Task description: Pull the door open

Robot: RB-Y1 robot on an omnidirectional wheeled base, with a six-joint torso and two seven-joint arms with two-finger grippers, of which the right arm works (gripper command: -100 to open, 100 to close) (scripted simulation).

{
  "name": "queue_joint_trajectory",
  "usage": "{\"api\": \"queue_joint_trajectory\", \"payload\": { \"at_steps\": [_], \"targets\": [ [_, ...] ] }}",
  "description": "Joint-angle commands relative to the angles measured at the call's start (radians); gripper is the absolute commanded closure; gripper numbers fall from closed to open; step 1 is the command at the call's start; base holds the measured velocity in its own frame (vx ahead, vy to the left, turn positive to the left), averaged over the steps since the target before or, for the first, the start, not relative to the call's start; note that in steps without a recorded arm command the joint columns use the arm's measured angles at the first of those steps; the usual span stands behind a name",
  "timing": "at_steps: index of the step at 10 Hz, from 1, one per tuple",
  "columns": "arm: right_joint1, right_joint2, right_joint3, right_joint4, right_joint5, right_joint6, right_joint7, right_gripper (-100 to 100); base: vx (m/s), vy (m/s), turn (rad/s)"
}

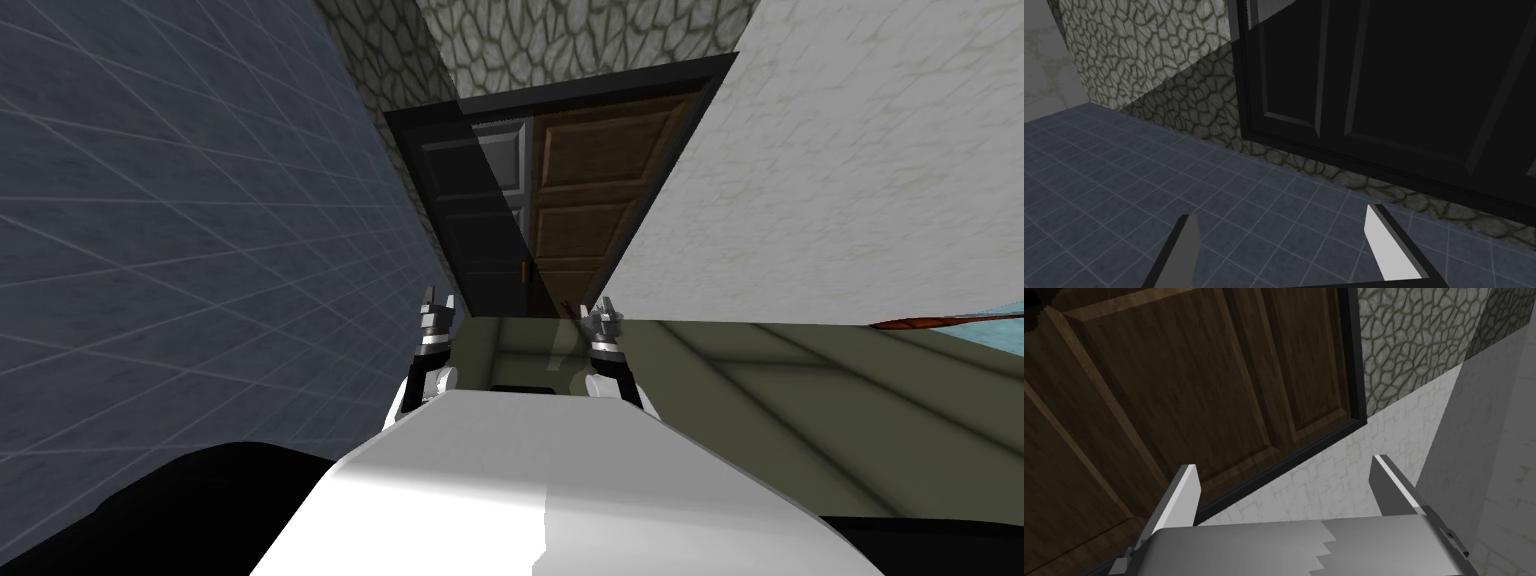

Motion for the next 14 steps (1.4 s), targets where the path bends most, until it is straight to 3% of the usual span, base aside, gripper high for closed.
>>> {"api": "queue_joint_trajectory", "payload": {
  "at_steps": [1, 14],
  "targets": [
    [-0.002, -0.008, 0.007, 0.018, -0.01, -0.005, -0.031, -100, 0.1, 0.008, 0.009],
    [-0.055, -0.079, 0.06, 0.25, -0.109, -0.086, -0.309, -100, 0.101, 0.032, 0.01]
  ]
}}
